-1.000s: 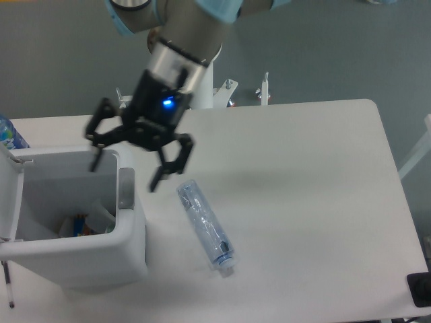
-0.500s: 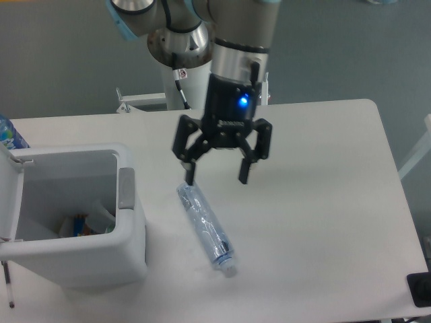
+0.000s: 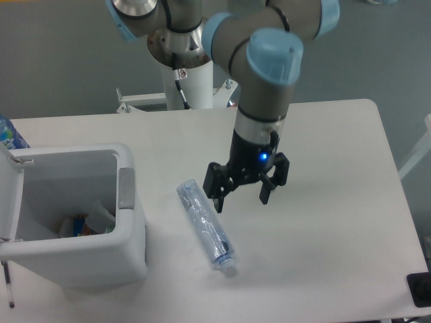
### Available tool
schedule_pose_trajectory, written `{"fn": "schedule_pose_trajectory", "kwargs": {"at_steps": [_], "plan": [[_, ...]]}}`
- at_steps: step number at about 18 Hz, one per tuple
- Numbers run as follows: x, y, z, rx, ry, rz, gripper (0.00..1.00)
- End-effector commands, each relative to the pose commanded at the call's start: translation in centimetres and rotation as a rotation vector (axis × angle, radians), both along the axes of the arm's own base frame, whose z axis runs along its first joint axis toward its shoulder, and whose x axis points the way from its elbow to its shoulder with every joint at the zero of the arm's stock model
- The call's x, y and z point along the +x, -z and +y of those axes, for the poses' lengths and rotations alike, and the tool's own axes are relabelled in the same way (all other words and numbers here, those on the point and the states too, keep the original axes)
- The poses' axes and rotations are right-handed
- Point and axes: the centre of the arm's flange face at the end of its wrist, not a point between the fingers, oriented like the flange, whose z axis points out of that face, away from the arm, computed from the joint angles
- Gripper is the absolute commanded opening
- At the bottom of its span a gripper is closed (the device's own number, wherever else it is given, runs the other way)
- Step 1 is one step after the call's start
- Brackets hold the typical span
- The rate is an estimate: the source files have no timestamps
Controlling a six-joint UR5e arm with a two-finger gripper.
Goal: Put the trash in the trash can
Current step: 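Move the open gripper back over the clear plastic bottle, then lower the gripper onto the bottle and rotate to align with it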
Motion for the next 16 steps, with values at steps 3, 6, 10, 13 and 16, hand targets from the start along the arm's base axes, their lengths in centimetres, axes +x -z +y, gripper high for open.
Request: {"fn": "schedule_pose_trajectory", "kwargs": {"at_steps": [3, 6, 10, 13, 16], "plan": [[0.6, 2.9, 1.2, -0.033, 0.018, -0.035, 1.0], [1.4, 5.2, 2.2, -0.073, 0.038, -0.05, 1.0], [2.2, 7.9, 3.0, -0.124, 0.045, -0.058, 1.0], [2.3, 9.8, 3.6, -0.149, 0.056, -0.065, 1.0], [2.4, 10.5, 3.7, -0.183, 0.061, -0.043, 1.0]]}}
